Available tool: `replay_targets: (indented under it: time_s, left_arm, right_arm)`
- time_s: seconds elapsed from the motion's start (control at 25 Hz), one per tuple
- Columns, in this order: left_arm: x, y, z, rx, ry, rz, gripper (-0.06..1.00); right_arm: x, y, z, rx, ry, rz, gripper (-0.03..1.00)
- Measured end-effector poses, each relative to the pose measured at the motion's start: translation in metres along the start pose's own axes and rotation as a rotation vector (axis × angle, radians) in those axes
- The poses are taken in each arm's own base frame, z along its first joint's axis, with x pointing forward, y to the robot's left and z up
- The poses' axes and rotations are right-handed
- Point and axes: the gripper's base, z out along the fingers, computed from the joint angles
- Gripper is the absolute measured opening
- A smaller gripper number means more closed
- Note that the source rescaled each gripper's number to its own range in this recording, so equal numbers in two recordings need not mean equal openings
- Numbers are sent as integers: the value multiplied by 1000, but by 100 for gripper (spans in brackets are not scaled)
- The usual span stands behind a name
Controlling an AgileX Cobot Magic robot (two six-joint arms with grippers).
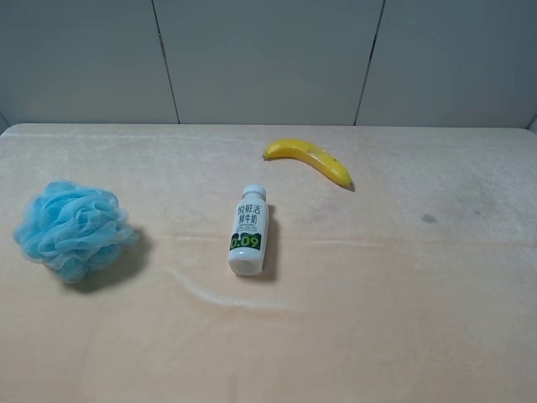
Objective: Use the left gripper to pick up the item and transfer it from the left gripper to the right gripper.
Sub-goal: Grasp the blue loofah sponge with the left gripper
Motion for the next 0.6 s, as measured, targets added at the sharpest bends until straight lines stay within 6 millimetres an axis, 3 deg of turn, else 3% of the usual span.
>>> replay_targets:
  time_s: [0.6]
  left_arm:
    - [0, 0, 0, 0, 0, 0, 97]
  right_arm:
    - [0, 0, 0, 0, -1, 0, 100]
